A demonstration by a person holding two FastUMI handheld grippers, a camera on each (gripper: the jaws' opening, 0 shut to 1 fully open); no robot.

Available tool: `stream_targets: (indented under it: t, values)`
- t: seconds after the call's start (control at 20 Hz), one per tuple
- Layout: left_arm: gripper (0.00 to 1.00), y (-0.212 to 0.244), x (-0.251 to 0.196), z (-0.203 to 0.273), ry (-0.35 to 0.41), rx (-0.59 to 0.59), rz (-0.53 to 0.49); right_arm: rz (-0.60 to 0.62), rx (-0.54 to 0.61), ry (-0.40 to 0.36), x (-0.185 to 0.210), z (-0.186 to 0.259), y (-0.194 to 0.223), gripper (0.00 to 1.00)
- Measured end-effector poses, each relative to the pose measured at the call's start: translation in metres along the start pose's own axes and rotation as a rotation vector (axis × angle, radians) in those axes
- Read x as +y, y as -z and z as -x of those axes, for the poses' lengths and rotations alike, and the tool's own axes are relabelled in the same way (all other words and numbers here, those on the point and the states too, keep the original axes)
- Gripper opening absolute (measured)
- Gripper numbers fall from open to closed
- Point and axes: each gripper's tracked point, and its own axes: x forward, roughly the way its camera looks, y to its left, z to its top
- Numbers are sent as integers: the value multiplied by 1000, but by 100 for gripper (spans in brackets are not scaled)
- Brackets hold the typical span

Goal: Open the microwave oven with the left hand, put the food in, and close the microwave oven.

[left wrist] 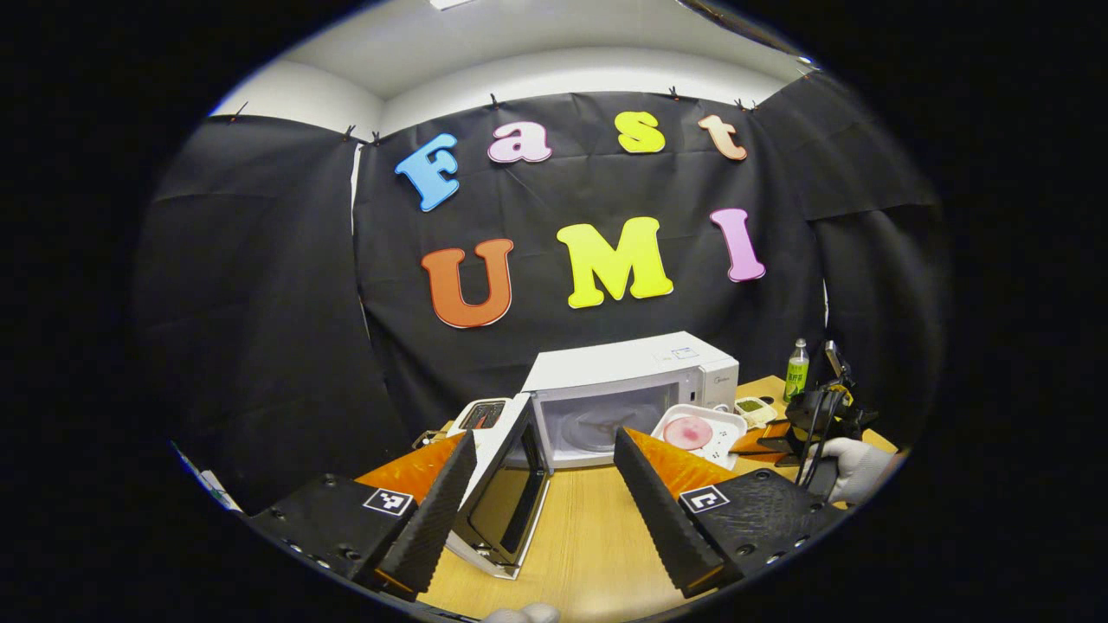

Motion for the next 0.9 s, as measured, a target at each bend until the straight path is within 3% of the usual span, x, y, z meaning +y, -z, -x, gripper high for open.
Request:
stream_targets:
  t: [0.25, 0.5, 0.85, 0.9]
  values:
    - [96, 20, 12, -8, 14, 19, -30, -155, -123, -87, 37, -54, 34, 4]
    - [96, 33, 9, -12, 41, 26, 10, -203, -148, -90, 63, -109, 72, 4]
    - [96, 52, 21, -18, 29, 52, -9, -216, -240, -85, 76, -175, 41, 4]
    - [96, 54, 23, -20, 27, 57, -5, -217, -256, -74, 73, -184, 35, 0]
